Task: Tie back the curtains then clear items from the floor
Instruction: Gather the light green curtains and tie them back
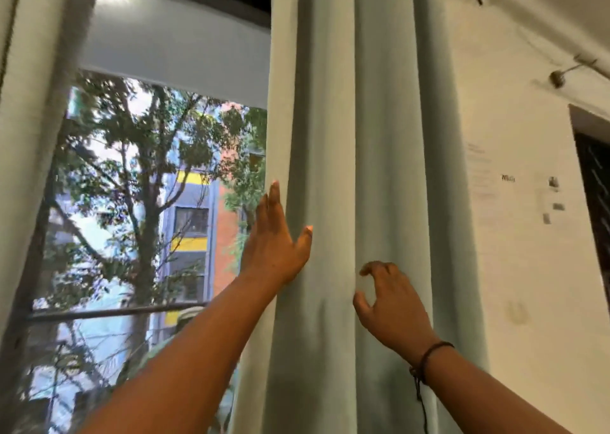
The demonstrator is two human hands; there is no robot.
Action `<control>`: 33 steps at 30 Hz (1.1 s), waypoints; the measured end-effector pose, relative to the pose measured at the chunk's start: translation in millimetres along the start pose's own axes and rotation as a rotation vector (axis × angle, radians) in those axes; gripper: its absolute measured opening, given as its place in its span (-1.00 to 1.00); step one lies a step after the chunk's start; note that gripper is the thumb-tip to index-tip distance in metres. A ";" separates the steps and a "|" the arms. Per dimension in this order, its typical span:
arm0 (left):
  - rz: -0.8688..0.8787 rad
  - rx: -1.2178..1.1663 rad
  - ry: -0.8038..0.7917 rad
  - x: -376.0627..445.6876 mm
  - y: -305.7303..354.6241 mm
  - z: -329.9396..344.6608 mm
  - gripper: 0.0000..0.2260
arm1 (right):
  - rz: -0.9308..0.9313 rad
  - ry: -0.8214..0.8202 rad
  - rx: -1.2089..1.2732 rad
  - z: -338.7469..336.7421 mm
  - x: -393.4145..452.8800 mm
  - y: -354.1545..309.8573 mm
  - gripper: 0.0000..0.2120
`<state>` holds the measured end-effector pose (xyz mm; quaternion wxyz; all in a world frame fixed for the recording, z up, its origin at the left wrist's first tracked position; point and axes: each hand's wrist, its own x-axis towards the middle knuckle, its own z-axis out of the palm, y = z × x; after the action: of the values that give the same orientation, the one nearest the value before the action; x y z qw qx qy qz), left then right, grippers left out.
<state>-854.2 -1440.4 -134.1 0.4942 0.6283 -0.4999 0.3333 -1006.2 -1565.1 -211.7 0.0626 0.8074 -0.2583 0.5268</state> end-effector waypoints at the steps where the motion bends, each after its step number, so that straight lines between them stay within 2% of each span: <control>1: 0.010 0.013 0.014 12.9 5.7 0.4 -0.20 | 0.014 -0.013 0.049 -4.8 16.0 5.8 -0.63; 7: -0.014 0.091 0.089 75.2 43.7 0.0 -0.17 | 0.068 -0.058 0.218 -38.8 110.0 12.8 -0.33; 11: -0.066 0.186 0.094 117.0 67.7 -7.3 -0.19 | 0.034 -0.053 0.224 -57.1 161.2 0.3 -0.20; 13: -0.064 0.269 0.122 135.1 78.1 -12.3 -0.19 | 0.016 -0.028 0.220 -65.2 183.7 -6.0 -0.21; 17: 0.056 0.504 0.239 165.6 86.6 -24.3 -0.18 | -0.013 0.035 0.188 -78.7 224.4 -17.6 -0.24; 21: 0.126 0.576 0.318 197.1 86.1 -39.8 -0.21 | -0.007 0.090 0.149 -86.3 263.4 -21.4 -0.28; 24: 0.120 0.620 0.376 221.3 86.8 -50.1 -0.28 | 0.021 0.122 0.219 -93.8 290.9 -23.7 -0.33; 27: 0.070 0.591 0.412 241.8 87.8 -52.5 -0.36 | 0.009 0.151 0.280 -98.7 308.4 -28.4 -0.35; 30: 0.035 0.453 0.452 257.7 90.0 -44.6 -0.55 | -0.031 0.183 0.308 -98.2 319.2 -34.6 -0.38; 33: 0.037 0.335 0.439 268.9 95.0 -25.1 -0.69 | -0.092 0.183 0.348 -98.3 327.6 -37.0 -0.60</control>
<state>-868.6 -1497.9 146.0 0.4738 0.6046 -0.3304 0.5485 -966.8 -1611.6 126.9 -0.0305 0.7656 -0.1194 0.6314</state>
